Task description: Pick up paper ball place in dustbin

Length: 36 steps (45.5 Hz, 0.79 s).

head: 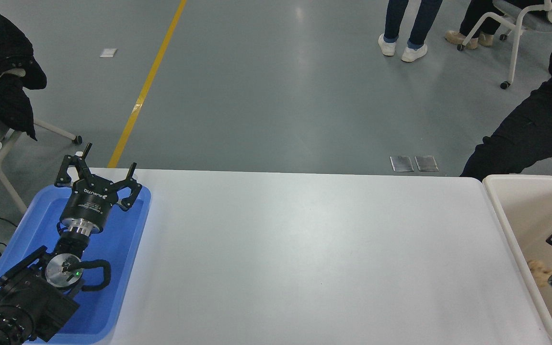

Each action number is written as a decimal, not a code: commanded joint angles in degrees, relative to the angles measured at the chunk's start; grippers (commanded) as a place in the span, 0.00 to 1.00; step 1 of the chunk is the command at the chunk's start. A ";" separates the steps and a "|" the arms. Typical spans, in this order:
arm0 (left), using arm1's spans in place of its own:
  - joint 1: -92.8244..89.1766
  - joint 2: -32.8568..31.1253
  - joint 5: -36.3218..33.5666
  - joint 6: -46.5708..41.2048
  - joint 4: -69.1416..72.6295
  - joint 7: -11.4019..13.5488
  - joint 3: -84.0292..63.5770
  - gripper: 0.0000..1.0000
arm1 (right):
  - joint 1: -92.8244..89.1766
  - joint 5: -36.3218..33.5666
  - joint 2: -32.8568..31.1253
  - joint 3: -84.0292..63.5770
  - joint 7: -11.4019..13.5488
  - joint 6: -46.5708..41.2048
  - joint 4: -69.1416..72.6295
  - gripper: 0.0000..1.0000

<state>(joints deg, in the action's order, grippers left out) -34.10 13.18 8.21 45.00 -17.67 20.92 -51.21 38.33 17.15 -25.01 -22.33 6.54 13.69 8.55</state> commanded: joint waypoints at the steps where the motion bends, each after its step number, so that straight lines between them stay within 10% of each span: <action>1: 0.00 0.00 0.06 0.00 0.01 0.00 -0.03 1.00 | 2.54 0.07 -0.39 15.53 -0.21 0.02 0.85 1.00; 24: 0.00 0.00 0.06 0.00 0.01 0.00 -0.03 1.00 | 4.65 1.22 -3.91 64.93 -11.10 -0.33 27.65 1.00; 36: 0.00 0.00 0.06 0.00 0.01 0.00 -0.03 1.00 | -2.56 1.74 -1.45 83.85 -31.66 -4.10 38.64 1.00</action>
<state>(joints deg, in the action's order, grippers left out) -34.10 13.18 8.27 45.00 -17.67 20.93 -51.24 40.26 18.29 -27.36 44.77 -10.24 12.48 36.96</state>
